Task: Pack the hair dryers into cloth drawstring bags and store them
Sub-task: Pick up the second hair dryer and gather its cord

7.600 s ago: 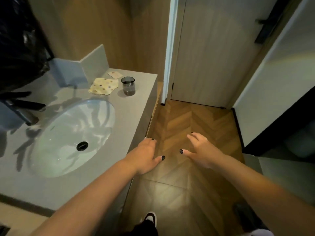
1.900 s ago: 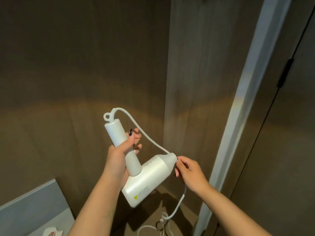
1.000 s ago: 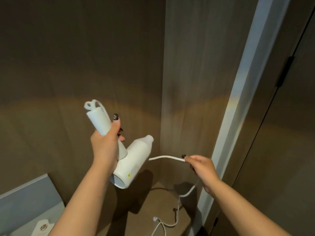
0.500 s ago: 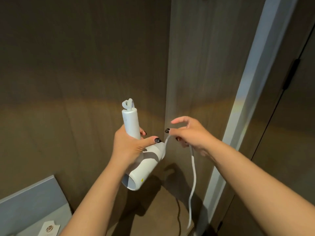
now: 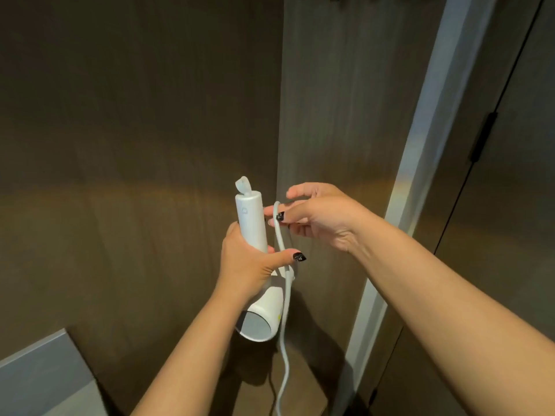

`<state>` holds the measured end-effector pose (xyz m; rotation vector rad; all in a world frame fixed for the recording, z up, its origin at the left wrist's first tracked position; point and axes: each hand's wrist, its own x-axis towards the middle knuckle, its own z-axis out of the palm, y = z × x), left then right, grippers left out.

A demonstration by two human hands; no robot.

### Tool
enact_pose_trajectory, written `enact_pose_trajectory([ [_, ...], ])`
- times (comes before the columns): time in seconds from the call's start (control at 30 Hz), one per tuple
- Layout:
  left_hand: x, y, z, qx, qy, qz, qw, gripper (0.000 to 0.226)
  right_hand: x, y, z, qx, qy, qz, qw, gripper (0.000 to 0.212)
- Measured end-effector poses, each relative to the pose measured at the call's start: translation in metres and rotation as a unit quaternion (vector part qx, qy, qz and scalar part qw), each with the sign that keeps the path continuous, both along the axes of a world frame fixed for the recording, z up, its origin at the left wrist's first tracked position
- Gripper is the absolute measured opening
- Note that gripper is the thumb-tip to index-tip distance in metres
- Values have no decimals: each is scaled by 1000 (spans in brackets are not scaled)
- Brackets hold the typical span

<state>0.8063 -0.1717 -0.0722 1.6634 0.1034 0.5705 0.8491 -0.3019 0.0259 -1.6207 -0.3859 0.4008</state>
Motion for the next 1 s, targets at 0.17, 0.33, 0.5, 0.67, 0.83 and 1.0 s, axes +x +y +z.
enact_pose_trajectory([
  [0.17,-2,2,12,-55,1,-112,992,75,-1,-6,7,66,63,-24,996,36],
  [0.33,-5,4,16,-117,49,-176,976,72,-1,-12,14,62,134,-18,989,28],
  [0.5,-7,6,6,-144,59,-268,951,68,-10,-11,16,17,161,23,987,28],
  [0.67,-7,1,-8,-262,78,-342,899,78,-12,-13,18,-15,164,36,986,21],
  [0.83,-5,-16,-4,-142,86,-254,953,47,-10,-19,18,-105,84,56,989,19],
  [1.0,0,-15,-12,-159,64,-147,974,28,-11,-59,7,-97,-90,-109,985,7],
])
